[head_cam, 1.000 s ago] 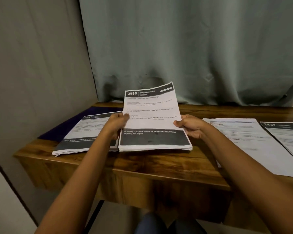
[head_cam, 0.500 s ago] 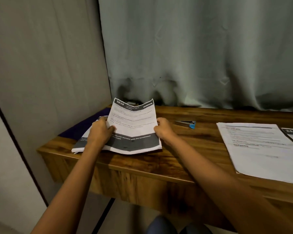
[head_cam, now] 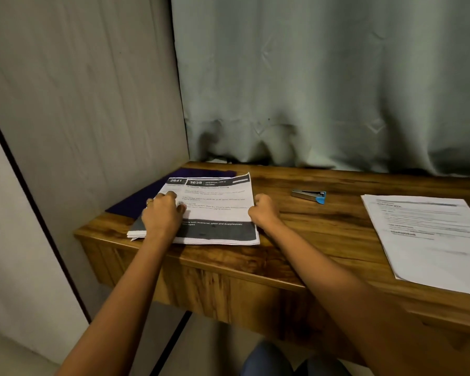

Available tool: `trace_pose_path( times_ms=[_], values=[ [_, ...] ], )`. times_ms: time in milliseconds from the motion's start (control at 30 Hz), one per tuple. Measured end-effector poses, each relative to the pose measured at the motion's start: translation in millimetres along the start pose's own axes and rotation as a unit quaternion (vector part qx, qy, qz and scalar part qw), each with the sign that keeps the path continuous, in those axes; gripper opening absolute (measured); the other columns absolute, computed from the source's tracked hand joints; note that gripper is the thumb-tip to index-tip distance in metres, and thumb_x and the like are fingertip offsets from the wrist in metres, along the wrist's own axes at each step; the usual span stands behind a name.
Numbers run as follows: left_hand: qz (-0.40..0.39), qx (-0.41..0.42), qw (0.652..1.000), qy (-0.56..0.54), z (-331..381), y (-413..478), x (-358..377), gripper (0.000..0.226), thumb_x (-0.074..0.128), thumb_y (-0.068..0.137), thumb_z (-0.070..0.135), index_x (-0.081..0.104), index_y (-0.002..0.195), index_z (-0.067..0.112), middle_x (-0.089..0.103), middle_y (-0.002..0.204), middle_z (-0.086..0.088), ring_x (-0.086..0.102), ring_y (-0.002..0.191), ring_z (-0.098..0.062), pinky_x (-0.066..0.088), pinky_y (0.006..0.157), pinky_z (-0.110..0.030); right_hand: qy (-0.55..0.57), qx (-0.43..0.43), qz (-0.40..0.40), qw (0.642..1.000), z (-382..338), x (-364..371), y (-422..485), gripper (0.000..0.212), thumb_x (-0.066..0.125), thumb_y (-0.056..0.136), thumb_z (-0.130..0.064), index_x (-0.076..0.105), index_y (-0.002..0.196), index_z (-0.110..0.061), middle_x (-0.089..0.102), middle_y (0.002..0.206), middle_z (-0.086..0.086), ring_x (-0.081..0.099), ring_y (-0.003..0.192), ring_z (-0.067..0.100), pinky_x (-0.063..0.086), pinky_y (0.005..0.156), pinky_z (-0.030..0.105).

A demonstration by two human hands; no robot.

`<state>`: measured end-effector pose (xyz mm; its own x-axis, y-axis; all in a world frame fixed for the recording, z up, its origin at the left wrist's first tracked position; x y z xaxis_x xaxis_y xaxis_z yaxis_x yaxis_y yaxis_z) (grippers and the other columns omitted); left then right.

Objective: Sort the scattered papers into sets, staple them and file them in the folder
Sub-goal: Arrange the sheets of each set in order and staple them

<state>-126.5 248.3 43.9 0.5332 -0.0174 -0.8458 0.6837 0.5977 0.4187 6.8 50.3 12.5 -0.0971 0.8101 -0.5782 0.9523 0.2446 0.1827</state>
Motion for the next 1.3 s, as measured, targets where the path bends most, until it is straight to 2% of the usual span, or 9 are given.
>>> trace_pose_path(
  times_ms=[167,400,500,600,667,833,1000,1167,1300],
  values=[
    [0.021,0.052,0.997,-0.061,38,-8,-4,0.044,0.061,0.092,0.036,0.055,0.129,0.013,0.060,0.127,-0.014,0.055,0.114,-0.032,0.051,0.090,-0.045,0.015,-0.004,0.029,0.999,9,-26,-10,0.033,0.058,0.087,-0.005,0.058,0.121,-0.005,0.058,0.129,0.012,0.053,0.118,0.026,0.043,0.100,0.034],
    [-0.013,0.129,0.979,-0.159,120,-47,3,0.041,0.060,0.092,0.040,0.058,0.126,0.017,0.061,0.127,-0.007,0.055,0.117,-0.026,0.050,0.092,-0.041,-0.006,-0.010,0.060,0.998,35,-85,-32,0.029,0.060,0.090,-0.012,0.062,0.118,-0.009,0.058,0.128,0.009,0.052,0.120,0.022,0.039,0.102,0.030],
    [-0.062,0.153,0.962,-0.216,158,-66,13,0.040,0.061,0.091,0.037,0.059,0.124,0.014,0.063,0.121,-0.009,0.058,0.111,-0.025,0.049,0.091,-0.037,-0.031,0.014,0.075,0.997,55,-116,-40,0.027,0.061,0.088,-0.012,0.064,0.115,-0.012,0.060,0.125,0.009,0.053,0.118,0.025,0.041,0.099,0.030],
    [-0.124,0.167,0.944,-0.258,198,-86,24,0.039,0.063,0.091,0.034,0.059,0.123,0.013,0.065,0.118,-0.011,0.060,0.108,-0.024,0.046,0.087,-0.030,-0.041,0.043,0.113,0.992,82,-155,-46,0.018,0.059,0.085,-0.012,0.066,0.102,-0.015,0.064,0.115,0.013,0.060,0.104,0.029,0.050,0.094,0.038],
    [-0.173,0.168,0.929,-0.279,225,-100,34,0.040,0.063,0.091,0.032,0.057,0.125,0.012,0.063,0.120,-0.010,0.059,0.108,-0.020,0.043,0.086,-0.026,-0.064,0.067,0.140,0.986,102,-183,-52,0.014,0.059,0.085,-0.015,0.065,0.098,-0.014,0.060,0.115,0.015,0.059,0.100,0.030,0.053,0.088,0.038],
    [-0.257,0.172,0.911,-0.272,284,-132,59,0.045,0.060,0.092,0.034,0.051,0.131,0.013,0.059,0.128,-0.009,0.055,0.116,-0.023,0.043,0.095,-0.031,-0.162,0.138,0.185,0.959,152,-250,-69,0.036,0.055,0.095,-0.022,0.053,0.126,-0.003,0.046,0.134,0.020,0.047,0.121,0.035,0.043,0.095,0.037],
    [-0.310,0.185,0.895,-0.261,326,-160,74,0.051,0.056,0.095,0.034,0.043,0.138,0.012,0.053,0.137,-0.009,0.053,0.120,-0.026,0.047,0.097,-0.035,-0.208,0.192,0.205,0.937,186,-297,-87,0.041,0.048,0.097,-0.028,0.050,0.127,0.000,0.046,0.133,0.026,0.043,0.122,0.040,0.039,0.099,0.043],
    [-0.353,0.189,0.870,-0.286,356,-175,79,0.046,0.053,0.097,0.027,0.042,0.139,0.012,0.049,0.142,-0.004,0.050,0.126,-0.024,0.041,0.099,-0.031,-0.238,0.232,0.164,0.929,212,-307,-97,0.051,0.041,0.097,-0.037,0.042,0.133,-0.001,0.040,0.139,0.027,0.035,0.129,0.042,0.032,0.107,0.046],
    [-0.364,0.160,0.863,-0.310,370,-175,80,0.040,0.055,0.094,0.020,0.051,0.133,0.011,0.053,0.139,-0.005,0.053,0.122,-0.024,0.044,0.096,-0.028,-0.271,0.236,0.163,0.919,218,-306,-99,0.051,0.038,0.099,-0.036,0.038,0.136,-0.002,0.036,0.141,0.026,0.031,0.131,0.040,0.027,0.108,0.046]
  ],
)
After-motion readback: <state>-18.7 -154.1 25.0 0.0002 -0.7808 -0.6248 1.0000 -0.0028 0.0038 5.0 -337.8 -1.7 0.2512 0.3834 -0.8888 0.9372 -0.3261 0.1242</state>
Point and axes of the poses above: each hand's wrist, its own y-axis towards the middle knuckle, its own x-axis out of the palm, z = x × y, the point moved 6 cm from there along y, towards the middle knuckle
